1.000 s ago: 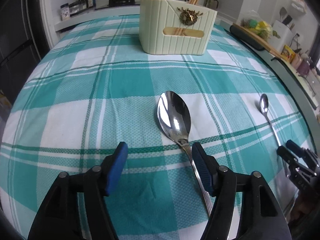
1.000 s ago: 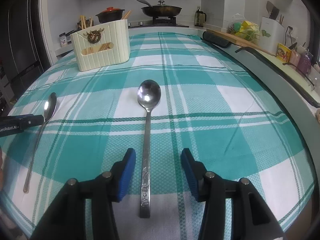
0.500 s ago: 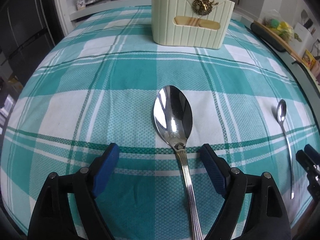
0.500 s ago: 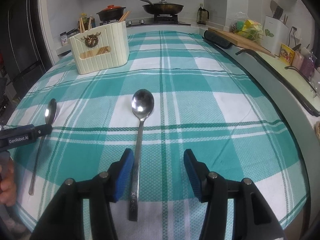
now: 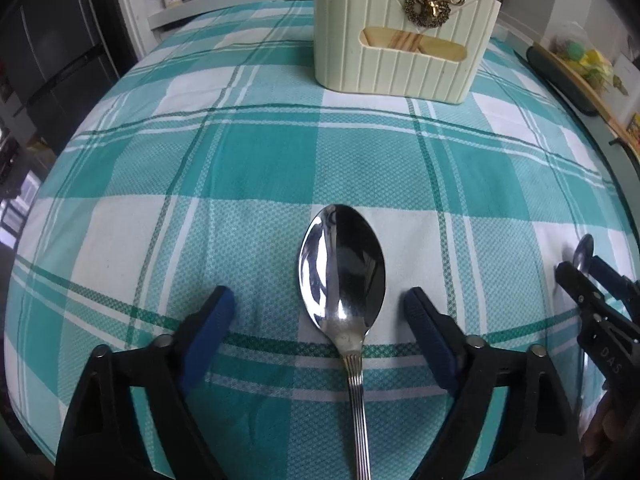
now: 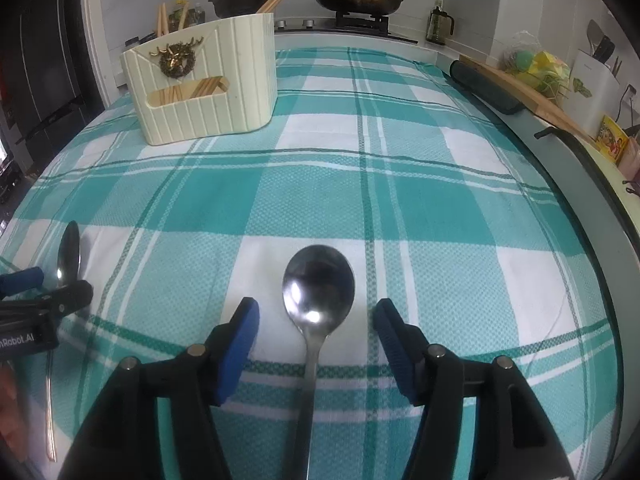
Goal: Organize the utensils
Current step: 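Close the left tool on a spoon while the right tool grasps the other spoon, then lift both spoons upright and carry them over the cream holder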
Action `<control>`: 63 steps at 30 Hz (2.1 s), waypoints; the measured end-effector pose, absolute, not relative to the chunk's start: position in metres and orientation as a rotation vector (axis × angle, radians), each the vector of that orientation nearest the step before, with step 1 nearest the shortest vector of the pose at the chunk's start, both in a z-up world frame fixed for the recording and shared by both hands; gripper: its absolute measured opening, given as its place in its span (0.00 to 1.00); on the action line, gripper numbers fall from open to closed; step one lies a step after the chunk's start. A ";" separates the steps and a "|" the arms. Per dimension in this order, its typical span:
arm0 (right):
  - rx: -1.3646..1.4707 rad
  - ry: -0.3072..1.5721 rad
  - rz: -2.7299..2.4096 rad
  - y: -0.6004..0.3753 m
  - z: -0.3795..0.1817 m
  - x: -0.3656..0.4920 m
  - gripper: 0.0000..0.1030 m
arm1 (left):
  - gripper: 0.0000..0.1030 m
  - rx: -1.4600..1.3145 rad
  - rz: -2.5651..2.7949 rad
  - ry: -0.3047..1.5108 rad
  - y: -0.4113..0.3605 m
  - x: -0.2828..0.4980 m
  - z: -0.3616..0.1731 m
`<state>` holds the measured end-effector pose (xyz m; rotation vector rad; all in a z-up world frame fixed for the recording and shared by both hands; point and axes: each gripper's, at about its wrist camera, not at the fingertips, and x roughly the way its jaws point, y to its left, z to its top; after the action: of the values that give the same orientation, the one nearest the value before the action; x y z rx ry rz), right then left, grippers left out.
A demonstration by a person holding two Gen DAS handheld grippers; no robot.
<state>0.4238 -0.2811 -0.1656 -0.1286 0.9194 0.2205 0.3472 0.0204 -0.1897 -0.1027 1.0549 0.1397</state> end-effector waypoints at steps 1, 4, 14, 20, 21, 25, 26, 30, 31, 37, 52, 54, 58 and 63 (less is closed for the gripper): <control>-0.122 0.920 0.217 -0.281 -0.166 0.427 0.60 | 0.65 -0.095 0.130 1.049 0.018 0.348 -0.188; -0.125 0.904 0.216 -0.281 -0.164 0.431 0.35 | 0.41 -0.087 0.103 1.033 0.015 0.349 -0.185; -0.027 0.824 0.253 -0.301 -0.147 0.418 0.35 | 0.41 -0.094 0.080 0.961 0.015 0.331 -0.170; -0.010 0.762 0.264 -0.305 -0.125 0.399 0.35 | 0.41 -0.097 0.080 0.923 0.016 0.320 -0.155; -0.008 0.751 0.266 -0.305 -0.121 0.396 0.35 | 0.41 -0.098 0.079 0.916 0.016 0.318 -0.152; -0.003 0.709 0.272 -0.308 -0.105 0.382 0.35 | 0.41 -0.101 0.072 0.885 0.018 0.310 -0.139; -0.002 0.700 0.274 -0.308 -0.102 0.379 0.35 | 0.41 -0.102 0.068 0.876 0.018 0.307 -0.135; 0.005 0.656 0.284 -0.311 -0.087 0.365 0.35 | 0.41 -0.100 0.049 0.827 0.018 0.294 -0.117; 0.007 0.644 0.286 -0.312 -0.083 0.361 0.35 | 0.41 -0.099 0.045 0.813 0.018 0.290 -0.112; 0.022 0.579 0.292 -0.319 -0.061 0.342 0.35 | 0.41 -0.108 0.024 0.730 0.022 0.269 -0.082; 0.029 0.485 0.308 -0.315 -0.025 0.346 0.35 | 0.41 -0.131 -0.006 0.639 0.031 0.268 -0.044; 0.025 0.478 0.311 -0.313 -0.021 0.348 0.35 | 0.41 -0.135 -0.014 0.636 0.033 0.269 -0.040; 0.017 0.465 0.322 -0.310 -0.012 0.351 0.35 | 0.41 -0.141 -0.027 0.629 0.038 0.273 -0.031; 0.003 0.448 0.345 -0.303 0.001 0.358 0.35 | 0.41 -0.136 -0.051 0.623 0.044 0.283 -0.012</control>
<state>0.3578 -0.3026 0.0015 0.0032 0.4484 0.3455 0.2834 0.0436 -0.0117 -0.1358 0.6231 -0.0506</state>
